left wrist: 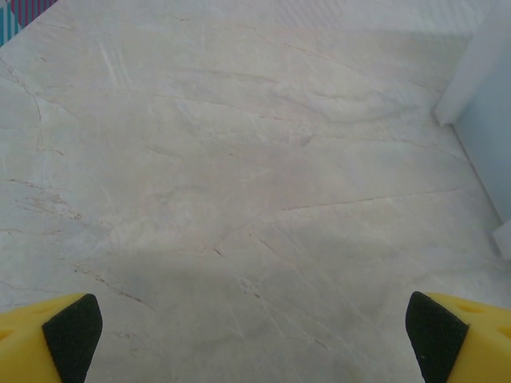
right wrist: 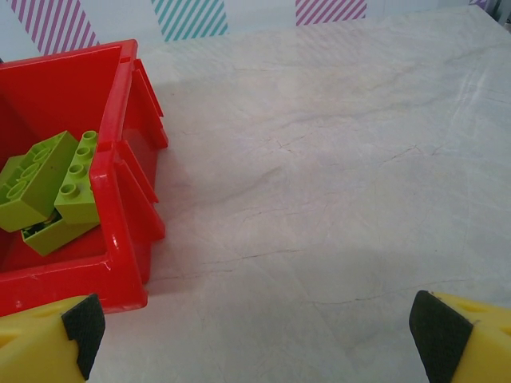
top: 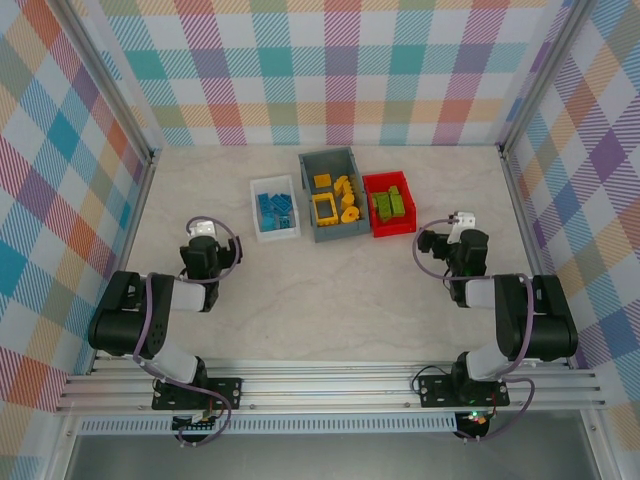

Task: Sort the legos into containers by color

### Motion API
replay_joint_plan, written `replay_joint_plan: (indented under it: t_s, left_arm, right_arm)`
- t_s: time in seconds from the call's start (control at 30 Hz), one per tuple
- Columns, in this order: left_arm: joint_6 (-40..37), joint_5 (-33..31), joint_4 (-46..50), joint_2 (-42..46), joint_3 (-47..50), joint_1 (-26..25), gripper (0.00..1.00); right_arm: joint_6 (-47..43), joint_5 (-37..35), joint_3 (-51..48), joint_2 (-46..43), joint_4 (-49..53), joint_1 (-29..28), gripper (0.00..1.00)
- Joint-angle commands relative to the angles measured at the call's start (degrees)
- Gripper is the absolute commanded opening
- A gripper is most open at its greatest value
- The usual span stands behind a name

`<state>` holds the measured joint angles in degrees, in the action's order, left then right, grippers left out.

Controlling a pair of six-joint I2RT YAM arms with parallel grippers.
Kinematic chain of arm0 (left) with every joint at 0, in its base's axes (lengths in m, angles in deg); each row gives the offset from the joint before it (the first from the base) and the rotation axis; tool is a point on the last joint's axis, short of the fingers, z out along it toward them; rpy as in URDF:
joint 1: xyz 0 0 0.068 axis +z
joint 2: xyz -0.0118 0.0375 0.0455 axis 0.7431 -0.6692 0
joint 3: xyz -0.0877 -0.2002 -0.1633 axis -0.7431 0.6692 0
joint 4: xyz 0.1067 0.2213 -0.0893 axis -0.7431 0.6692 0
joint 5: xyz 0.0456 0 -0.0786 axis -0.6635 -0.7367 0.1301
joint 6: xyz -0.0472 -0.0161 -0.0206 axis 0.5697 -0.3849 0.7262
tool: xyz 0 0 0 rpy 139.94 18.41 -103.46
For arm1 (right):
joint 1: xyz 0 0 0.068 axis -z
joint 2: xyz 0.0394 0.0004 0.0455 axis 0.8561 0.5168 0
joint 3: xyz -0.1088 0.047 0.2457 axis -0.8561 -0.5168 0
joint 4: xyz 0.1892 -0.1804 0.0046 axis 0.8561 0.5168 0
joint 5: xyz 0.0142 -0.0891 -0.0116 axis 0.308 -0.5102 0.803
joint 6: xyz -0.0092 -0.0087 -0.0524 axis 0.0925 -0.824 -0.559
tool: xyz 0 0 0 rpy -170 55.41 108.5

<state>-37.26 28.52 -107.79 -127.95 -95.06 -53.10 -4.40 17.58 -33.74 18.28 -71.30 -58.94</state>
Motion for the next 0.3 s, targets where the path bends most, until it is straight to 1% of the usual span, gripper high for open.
replay_joint_plan:
  t_s: [0.0, 0.27]
  left_arm:
    - [-0.4, 1.2, -2.8, 0.3, -0.8, 0.4, 1.0]
    - [-0.4, 1.2, -2.8, 0.3, -0.9, 0.3, 1.0]
  right_arm:
    - [-1.4, -0.4, 1.1, 0.5, 0.5, -0.5, 1.0]
    - [-1.4, -0.3, 1.1, 0.5, 0.5, -0.6, 1.0]
